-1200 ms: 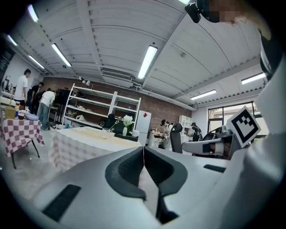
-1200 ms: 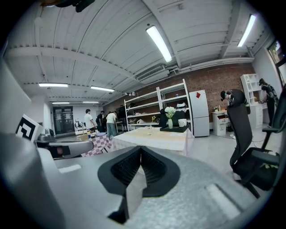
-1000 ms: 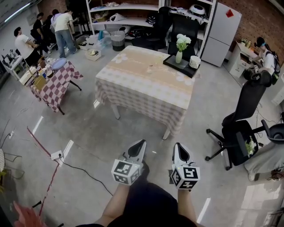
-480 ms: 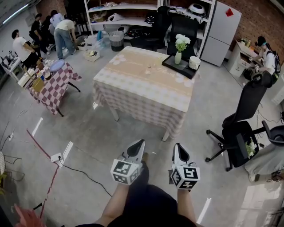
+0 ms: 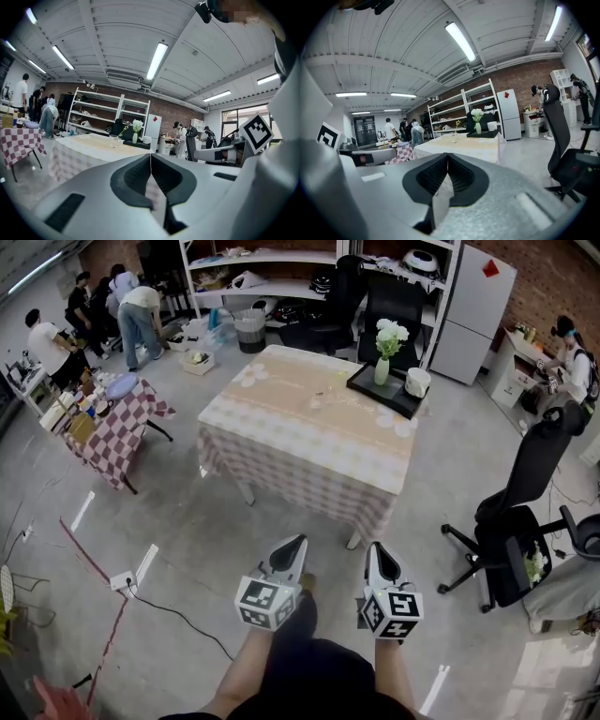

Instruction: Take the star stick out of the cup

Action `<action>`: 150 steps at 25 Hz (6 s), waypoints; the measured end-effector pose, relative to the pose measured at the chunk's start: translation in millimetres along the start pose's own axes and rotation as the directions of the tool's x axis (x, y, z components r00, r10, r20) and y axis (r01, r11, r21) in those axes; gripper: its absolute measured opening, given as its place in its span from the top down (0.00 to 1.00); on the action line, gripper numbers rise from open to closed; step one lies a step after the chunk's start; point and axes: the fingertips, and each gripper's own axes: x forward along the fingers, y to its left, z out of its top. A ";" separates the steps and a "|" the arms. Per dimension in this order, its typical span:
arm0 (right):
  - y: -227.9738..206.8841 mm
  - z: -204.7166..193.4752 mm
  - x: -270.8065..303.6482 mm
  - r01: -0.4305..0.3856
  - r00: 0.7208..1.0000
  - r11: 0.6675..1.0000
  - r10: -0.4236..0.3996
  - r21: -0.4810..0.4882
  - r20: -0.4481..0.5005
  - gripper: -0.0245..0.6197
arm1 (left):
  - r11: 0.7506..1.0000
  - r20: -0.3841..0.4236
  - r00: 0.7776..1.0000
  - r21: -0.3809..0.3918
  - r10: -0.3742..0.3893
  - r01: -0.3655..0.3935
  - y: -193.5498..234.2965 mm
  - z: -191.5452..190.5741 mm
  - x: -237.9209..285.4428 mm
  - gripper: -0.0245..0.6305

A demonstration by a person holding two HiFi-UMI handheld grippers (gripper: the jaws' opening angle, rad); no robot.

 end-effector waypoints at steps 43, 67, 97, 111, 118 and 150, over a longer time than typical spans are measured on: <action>-13.8 78.7 239.9 -0.022 0.999 0.998 0.020 -0.054 -0.033 0.96 | 0.999 0.023 1.000 -0.032 -0.020 0.021 156.4 72.5 184.6 0.95; -17.5 77.5 280.7 -0.011 1.000 0.999 0.010 -0.040 -0.030 0.96 | 0.999 0.028 1.000 -0.032 -0.013 0.014 189.4 73.5 207.6 0.95; -34.8 86.8 305.9 -0.002 0.998 0.999 0.000 -0.040 -0.057 0.95 | 0.997 -0.028 1.000 -0.076 -0.006 0.004 201.1 60.4 235.6 0.94; -52.1 105.3 371.3 -0.042 0.996 0.998 0.039 -0.044 -0.080 0.96 | 0.994 -0.050 0.998 -0.097 0.038 -0.043 238.7 65.8 289.6 0.95; -76.9 108.0 398.6 -0.025 0.996 0.999 0.023 -0.031 -0.091 0.96 | 0.994 -0.072 0.997 -0.104 0.017 -0.024 242.2 60.1 327.8 0.95; -113.4 129.7 483.3 -0.060 0.996 0.997 0.063 0.052 -0.069 0.95 | 0.996 -0.111 0.993 -0.074 0.045 -0.053 283.2 72.0 414.9 0.95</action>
